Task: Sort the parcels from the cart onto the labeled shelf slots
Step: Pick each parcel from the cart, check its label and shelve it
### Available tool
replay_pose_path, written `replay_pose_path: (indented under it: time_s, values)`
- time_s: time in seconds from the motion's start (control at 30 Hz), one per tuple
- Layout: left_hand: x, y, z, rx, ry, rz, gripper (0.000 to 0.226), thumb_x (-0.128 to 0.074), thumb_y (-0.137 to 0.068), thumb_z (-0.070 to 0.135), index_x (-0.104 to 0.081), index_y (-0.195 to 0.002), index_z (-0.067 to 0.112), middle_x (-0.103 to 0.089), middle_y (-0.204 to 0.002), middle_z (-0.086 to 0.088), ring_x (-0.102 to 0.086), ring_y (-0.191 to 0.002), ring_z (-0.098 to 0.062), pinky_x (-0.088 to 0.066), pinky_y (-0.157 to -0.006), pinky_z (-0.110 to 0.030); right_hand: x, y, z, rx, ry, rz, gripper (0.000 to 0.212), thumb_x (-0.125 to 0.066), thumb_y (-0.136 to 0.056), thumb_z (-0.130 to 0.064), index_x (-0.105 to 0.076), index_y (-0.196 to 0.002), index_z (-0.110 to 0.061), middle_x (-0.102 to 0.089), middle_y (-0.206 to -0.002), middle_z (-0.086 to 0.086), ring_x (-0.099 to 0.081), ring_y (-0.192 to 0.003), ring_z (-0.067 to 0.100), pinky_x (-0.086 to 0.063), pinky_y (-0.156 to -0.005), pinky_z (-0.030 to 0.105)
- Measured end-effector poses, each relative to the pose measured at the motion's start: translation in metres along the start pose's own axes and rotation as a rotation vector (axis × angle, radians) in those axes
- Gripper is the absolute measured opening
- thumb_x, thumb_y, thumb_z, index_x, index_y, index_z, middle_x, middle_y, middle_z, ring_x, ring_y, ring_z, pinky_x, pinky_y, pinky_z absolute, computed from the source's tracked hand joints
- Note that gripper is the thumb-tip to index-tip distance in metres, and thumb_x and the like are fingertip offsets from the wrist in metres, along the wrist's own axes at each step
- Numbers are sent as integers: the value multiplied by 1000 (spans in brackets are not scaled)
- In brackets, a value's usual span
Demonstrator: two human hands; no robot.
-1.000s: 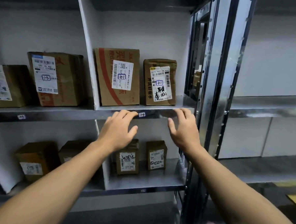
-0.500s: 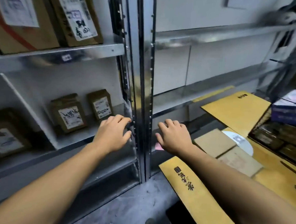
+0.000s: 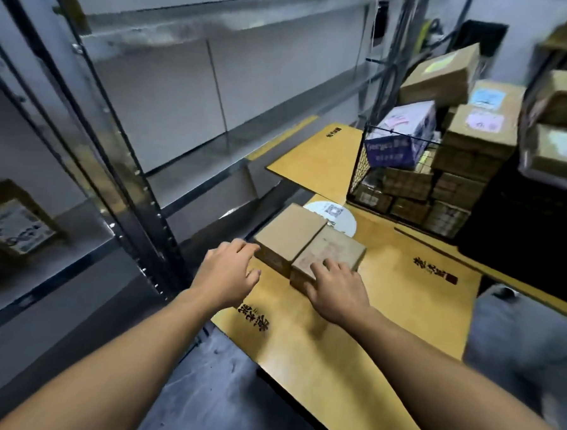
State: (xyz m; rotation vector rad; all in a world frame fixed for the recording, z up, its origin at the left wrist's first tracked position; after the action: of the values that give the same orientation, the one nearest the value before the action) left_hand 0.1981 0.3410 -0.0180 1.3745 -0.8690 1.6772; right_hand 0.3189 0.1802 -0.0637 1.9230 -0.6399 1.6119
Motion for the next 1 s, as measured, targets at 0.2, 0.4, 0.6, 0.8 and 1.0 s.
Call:
replay_pose_path:
  time_s: [0.2, 0.4, 0.6, 0.8, 1.0]
  values:
    - [-45, -54, 52, -17, 56, -94, 46, -47, -94, 43, -44, -138, 31, -47, -138, 7, -45, -124, -19, -40, -100, -38, -16, -26, 59, -51, -134, -39, 43, -43, -97, -45, -46, -134, -23, -41, -147, 2, -37, -135, 26, -37, -105, 43]
    - [-91, -80, 64, 90, 153, -139, 51, -52, -91, 38, -42, -140, 28, -45, -139, 4, -42, -126, -21, -35, -107, -40, -58, -37, 85, -14, -225, -120, 49, -40, -100, -51, -32, -147, -37, -10, -165, -6, -4, -152, 19, -30, -112, 46]
    - [-128, -81, 79, 102, 289, -177, 55, -55, -93, 38, -37, -144, 34, -41, -139, 6, -39, -127, -17, -34, -109, -38, -77, -17, 106, -38, -304, -15, 51, -32, -98, -61, -38, -145, -42, -15, -165, -10, -2, -153, 16, -26, -114, 45]
    - [-148, -73, 92, 116, 429, -193, 61, -65, -89, 37, -42, -144, 29, -44, -139, -2, -44, -126, -21, -35, -109, -31, -82, -4, 126, -91, -487, 63, 62, -28, -89, -67, -51, -139, -38, -24, -162, -8, -8, -152, 18, -27, -114, 44]
    - [-159, -55, 93, 160, 503, -220, 66, -66, -89, 37, -37, -147, 29, -48, -145, 4, -47, -126, -22, -33, -107, -28, -105, 8, 129, -317, -927, 64, 47, -61, -96, -38, -49, -141, -38, -36, -147, -2, -37, -139, 19, -34, -112, 30]
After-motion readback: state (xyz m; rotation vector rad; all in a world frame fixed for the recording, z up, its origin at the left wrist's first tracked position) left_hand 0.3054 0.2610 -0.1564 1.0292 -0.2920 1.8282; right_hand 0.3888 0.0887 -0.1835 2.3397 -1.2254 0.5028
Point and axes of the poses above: each hand's wrist, its own y-axis away from the middle knuckle, its own x-axis out of the back of the hand, z = x × y, the point moved 6 cm from there along -y, towards the middle knuckle
